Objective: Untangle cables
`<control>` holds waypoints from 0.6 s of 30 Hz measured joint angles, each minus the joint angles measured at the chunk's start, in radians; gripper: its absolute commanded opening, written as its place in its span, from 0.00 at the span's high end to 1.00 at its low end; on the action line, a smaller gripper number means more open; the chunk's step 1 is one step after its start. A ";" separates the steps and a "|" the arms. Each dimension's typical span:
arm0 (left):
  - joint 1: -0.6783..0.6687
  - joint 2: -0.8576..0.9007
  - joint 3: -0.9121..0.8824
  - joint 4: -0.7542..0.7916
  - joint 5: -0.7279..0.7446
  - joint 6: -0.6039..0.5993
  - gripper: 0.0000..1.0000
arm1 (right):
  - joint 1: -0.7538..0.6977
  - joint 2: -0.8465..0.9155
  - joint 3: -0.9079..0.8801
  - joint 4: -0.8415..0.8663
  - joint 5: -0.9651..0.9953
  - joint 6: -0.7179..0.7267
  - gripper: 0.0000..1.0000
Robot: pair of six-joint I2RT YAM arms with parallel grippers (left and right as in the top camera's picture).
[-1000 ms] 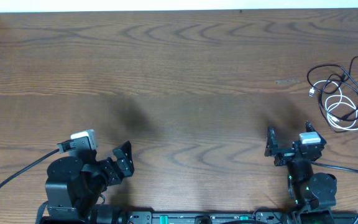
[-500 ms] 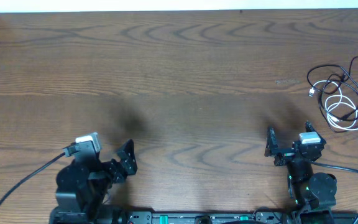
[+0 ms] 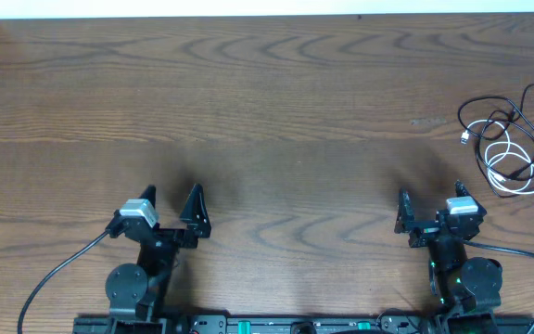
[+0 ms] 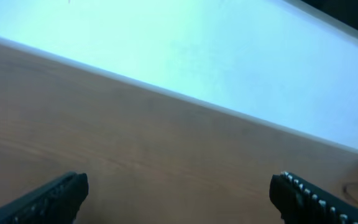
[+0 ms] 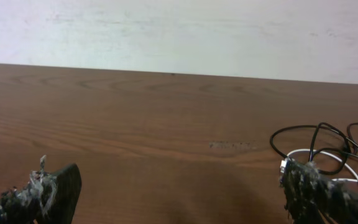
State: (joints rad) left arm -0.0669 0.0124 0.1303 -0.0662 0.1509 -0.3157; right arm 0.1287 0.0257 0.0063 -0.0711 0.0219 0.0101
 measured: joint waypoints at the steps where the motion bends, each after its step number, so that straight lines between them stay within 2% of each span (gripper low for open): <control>1: 0.000 -0.001 -0.015 0.031 0.000 0.000 0.02 | 0.000 0.000 0.000 0.000 0.000 0.000 0.01; 5: 0.000 -0.002 -0.100 0.221 0.000 0.051 0.02 | 0.000 0.000 0.000 0.000 0.000 0.000 0.01; 8: 0.000 -0.002 -0.122 0.257 0.000 0.123 0.02 | 0.000 0.000 0.000 0.000 0.000 0.000 0.01; 12: 0.000 -0.003 -0.124 0.218 0.000 0.240 0.02 | 0.000 0.000 0.000 0.000 0.000 0.000 0.01; 18: 0.000 -0.002 -0.121 0.065 -0.008 0.296 0.02 | 0.000 0.000 0.000 0.000 0.000 0.000 0.01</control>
State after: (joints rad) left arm -0.0669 0.0105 0.0090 -0.0013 0.1432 -0.0193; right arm 0.1287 0.0261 0.0063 -0.0711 0.0223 0.0101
